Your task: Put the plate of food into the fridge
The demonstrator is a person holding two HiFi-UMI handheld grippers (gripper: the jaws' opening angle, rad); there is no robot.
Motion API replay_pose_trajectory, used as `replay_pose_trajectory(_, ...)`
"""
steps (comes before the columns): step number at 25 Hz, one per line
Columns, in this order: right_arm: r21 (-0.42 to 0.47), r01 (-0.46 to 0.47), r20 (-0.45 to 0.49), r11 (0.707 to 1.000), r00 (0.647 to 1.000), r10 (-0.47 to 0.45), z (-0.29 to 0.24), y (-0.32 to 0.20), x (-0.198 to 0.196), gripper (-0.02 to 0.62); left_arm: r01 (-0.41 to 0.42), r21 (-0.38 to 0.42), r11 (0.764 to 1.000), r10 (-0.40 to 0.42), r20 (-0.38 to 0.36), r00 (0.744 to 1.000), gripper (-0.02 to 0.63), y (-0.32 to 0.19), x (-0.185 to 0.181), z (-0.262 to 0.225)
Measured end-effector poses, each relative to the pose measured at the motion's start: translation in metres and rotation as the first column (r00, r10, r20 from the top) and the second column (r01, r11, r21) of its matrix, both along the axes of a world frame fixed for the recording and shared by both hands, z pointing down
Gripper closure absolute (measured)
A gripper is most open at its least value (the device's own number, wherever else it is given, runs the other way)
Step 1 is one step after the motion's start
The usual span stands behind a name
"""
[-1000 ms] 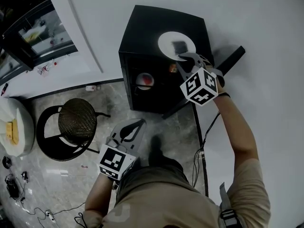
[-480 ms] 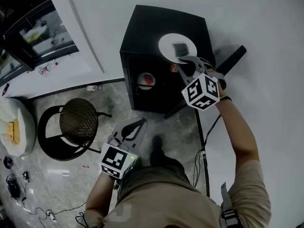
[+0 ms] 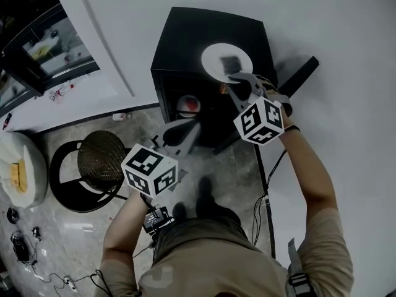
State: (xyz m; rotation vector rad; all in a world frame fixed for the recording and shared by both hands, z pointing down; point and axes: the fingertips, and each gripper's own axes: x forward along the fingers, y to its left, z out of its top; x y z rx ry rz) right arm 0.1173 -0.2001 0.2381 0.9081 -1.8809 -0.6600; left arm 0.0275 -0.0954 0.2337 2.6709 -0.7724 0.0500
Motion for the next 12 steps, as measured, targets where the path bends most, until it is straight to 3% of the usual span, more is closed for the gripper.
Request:
replay_pose_trajectory(4, 0.001, 0.011, 0.004, 1.000, 1.000, -0.011, 0.000, 0.002, -0.001, 0.540, -0.003, -0.067, 0.998, -0.002, -0.071, 0.997, 0.594, -0.036, 0.017, -0.013)
replay_pose_trajectory(12, 0.000, 0.033, 0.011, 0.999, 0.999, -0.033, -0.001, 0.004, 0.000, 0.540, 0.011, -0.097, 0.995, -0.017, -0.059, 0.998, 0.594, -0.073, 0.042, -0.016)
